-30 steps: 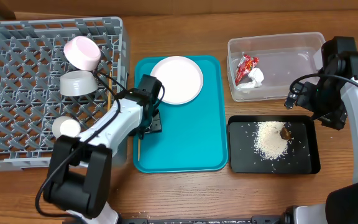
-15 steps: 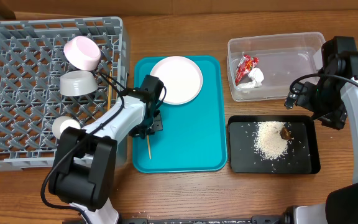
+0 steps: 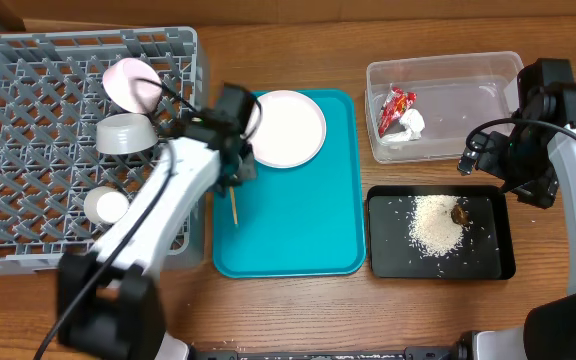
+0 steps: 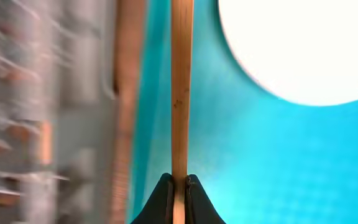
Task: Sort waste into correct bins and load items into the dishwasher
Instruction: 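Place the second chopstick upright in the rack beside the first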
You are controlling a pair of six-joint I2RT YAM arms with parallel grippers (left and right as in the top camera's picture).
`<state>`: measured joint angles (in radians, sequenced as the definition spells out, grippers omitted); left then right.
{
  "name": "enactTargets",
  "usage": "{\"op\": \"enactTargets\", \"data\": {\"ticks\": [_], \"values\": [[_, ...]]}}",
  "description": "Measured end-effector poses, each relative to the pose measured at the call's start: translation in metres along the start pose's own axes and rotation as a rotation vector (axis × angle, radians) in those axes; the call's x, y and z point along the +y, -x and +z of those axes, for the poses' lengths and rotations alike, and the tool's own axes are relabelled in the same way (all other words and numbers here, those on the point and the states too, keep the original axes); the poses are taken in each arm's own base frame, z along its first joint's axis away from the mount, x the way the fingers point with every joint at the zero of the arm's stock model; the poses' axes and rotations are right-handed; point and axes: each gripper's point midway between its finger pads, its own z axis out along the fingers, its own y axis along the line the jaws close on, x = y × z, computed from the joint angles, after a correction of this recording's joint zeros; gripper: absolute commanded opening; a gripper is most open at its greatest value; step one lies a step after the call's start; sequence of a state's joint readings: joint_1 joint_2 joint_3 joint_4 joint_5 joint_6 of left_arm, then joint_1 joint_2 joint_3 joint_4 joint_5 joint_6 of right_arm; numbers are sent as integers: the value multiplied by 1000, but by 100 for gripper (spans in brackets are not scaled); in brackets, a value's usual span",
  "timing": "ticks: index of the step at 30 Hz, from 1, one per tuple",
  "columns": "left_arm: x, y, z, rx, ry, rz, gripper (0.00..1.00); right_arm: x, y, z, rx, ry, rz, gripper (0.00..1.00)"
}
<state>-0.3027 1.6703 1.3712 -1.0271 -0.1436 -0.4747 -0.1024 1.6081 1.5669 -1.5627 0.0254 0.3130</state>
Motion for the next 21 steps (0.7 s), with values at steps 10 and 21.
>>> {"op": "enactTargets", "data": {"ticks": [10, 21], "values": [[71, 30, -31, -103, 100, -33, 4, 0, 0, 0, 0, 0, -1, 100], [93, 27, -14, -57, 122, -24, 60, 0, 0, 0, 1, 0, 0, 100]]}}
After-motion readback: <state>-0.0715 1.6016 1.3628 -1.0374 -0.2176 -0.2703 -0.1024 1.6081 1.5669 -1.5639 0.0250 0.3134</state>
